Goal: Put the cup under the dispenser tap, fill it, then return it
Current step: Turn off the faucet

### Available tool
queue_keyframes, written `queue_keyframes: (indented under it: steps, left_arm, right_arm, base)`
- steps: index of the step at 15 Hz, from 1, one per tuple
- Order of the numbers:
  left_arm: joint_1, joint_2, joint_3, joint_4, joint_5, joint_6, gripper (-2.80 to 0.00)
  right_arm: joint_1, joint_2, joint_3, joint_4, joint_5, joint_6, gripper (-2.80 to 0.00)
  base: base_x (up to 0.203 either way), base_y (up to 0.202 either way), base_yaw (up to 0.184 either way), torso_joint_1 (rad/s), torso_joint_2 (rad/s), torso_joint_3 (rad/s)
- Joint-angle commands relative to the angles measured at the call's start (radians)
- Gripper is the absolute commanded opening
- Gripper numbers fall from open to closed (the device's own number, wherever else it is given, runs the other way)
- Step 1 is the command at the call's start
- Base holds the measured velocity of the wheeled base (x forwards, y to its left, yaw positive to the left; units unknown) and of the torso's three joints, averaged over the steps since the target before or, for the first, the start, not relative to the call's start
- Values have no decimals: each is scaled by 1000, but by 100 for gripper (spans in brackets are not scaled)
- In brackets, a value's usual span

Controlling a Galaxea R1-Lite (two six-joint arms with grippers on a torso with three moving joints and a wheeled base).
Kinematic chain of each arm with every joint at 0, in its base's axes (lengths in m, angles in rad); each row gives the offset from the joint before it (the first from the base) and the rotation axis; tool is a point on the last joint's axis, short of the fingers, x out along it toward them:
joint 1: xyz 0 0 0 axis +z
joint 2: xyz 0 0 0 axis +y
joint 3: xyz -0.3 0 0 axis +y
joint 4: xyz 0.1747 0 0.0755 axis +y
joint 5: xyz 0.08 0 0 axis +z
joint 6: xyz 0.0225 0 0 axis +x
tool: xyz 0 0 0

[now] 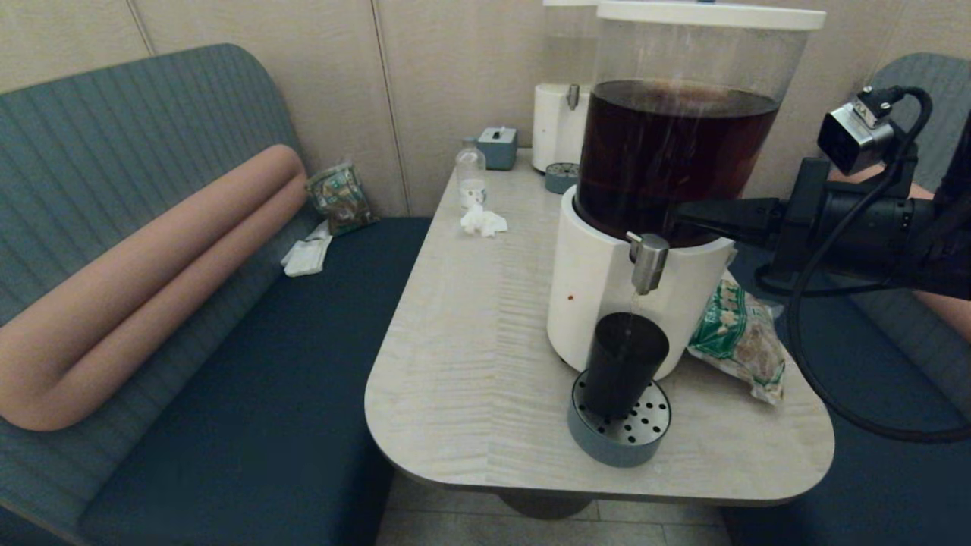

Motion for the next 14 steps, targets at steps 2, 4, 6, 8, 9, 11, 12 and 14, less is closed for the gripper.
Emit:
queue_keyframes:
  steps: [2, 4, 6, 8, 9, 11, 12, 14]
  left_arm:
    - [0, 1, 0, 0, 0, -1, -280]
    - [0, 1, 1, 0, 0, -1, -280]
    - [0, 1, 1, 0, 0, -1, -280]
    - [0, 1, 1, 0, 0, -1, -280]
    - [0, 1, 0, 0, 0, -1, -280]
    - [0, 1, -1, 0, 0, -1, -280]
    - [0, 1, 1, 0, 0, -1, -280]
    - [0, 1, -1, 0, 0, -1, -280]
  right_arm:
    - [-19, -60, 28, 10, 3, 3, -280]
    - [-30, -103, 65, 12, 3, 3, -280]
    - [-49, -148, 105, 13, 4, 2, -280]
    - [-66, -195, 144, 13, 5, 2, -280]
    - [-76, -223, 164, 12, 5, 1, -280]
    - [-122, -281, 216, 15, 6, -22, -280]
    - [-128, -286, 222, 18, 6, -31, -280]
    - [-195, -370, 261, 48, 3, -96, -280]
  base:
    - [0, 0, 0, 0, 0, 0]
    - [0, 0, 0, 0, 0, 0]
    - [0, 0, 0, 0, 0, 0]
    - [0, 0, 0, 0, 0, 0]
    - [0, 0, 0, 0, 0, 0]
    - [0, 0, 0, 0, 0, 0]
    - [0, 0, 0, 0, 0, 0]
    - [0, 0, 0, 0, 0, 0]
